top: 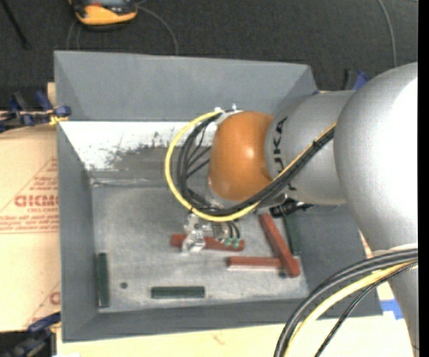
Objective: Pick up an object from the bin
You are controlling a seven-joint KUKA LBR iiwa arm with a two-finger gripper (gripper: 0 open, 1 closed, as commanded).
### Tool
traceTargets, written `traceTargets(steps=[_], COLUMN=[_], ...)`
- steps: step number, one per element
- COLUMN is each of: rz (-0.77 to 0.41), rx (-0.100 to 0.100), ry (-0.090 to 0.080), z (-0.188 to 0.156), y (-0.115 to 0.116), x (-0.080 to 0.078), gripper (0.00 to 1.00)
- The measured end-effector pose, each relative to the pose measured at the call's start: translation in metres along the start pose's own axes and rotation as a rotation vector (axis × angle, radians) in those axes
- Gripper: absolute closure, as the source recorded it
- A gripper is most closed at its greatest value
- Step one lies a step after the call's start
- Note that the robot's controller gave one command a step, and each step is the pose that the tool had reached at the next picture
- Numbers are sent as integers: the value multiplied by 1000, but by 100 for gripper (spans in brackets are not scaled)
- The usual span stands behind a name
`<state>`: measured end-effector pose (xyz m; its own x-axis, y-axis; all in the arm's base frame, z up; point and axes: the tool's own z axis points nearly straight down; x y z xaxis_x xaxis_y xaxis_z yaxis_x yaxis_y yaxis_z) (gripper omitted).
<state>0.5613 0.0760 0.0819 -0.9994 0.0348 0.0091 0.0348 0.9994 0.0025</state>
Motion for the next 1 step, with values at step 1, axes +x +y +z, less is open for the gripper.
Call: traceTargets(steps=[1], rz=[8], rx=[2], ry=[-8], z=[-23], y=[1], x=[-2], gripper=[100])
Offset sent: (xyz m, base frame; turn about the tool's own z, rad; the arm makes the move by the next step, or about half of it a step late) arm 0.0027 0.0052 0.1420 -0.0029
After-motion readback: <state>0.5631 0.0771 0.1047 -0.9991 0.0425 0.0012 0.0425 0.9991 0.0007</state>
